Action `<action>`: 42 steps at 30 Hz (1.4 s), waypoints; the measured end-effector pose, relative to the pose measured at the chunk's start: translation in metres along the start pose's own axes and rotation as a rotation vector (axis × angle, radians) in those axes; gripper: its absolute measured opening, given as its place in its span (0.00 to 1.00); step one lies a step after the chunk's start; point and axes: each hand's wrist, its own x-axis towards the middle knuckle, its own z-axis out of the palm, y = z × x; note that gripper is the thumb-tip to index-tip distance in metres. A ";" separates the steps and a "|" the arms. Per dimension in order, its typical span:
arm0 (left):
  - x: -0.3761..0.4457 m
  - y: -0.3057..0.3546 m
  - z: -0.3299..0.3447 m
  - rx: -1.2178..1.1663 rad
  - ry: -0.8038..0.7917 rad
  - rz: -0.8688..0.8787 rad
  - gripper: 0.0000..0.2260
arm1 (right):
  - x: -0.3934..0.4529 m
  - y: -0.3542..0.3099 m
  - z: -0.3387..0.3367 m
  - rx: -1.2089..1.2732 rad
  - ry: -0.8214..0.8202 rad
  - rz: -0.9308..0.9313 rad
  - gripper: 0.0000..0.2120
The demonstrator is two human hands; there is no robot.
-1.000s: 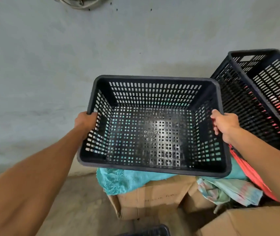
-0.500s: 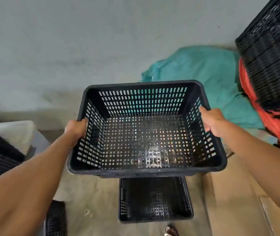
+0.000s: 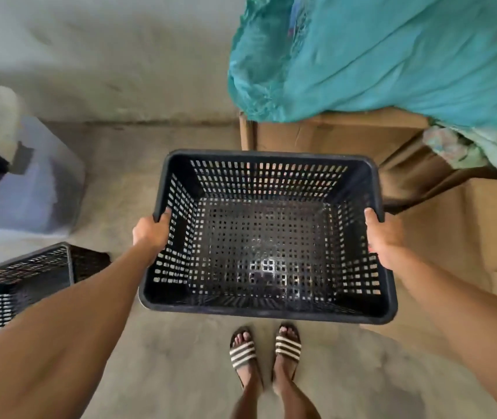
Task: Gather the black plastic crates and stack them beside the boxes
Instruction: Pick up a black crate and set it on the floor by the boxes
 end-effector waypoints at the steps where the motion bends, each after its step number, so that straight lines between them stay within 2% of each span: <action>1: 0.007 -0.008 0.016 -0.002 -0.002 -0.011 0.27 | 0.012 0.014 0.010 -0.003 -0.003 -0.012 0.18; 8: 0.053 -0.048 0.105 0.016 -0.029 0.003 0.24 | 0.085 0.075 0.071 -0.027 0.000 -0.012 0.22; 13: 0.071 -0.046 0.130 0.050 0.045 0.053 0.23 | 0.106 0.085 0.087 -0.179 0.052 -0.058 0.29; 17: 0.066 -0.054 0.137 0.052 0.056 0.041 0.21 | 0.105 0.081 0.087 -0.312 0.060 -0.101 0.31; 20: 0.061 -0.052 0.138 0.062 0.055 0.027 0.22 | 0.106 0.077 0.085 -0.311 0.008 -0.069 0.31; 25: 0.062 -0.054 0.139 0.083 0.086 0.065 0.23 | 0.102 0.083 0.088 -0.316 0.077 -0.113 0.30; 33: 0.065 -0.056 0.142 0.120 0.121 0.126 0.25 | 0.099 0.094 0.089 -0.304 0.071 -0.097 0.27; 42: 0.064 -0.055 0.133 0.041 -0.008 0.040 0.19 | 0.094 0.088 0.083 -0.239 -0.029 -0.063 0.30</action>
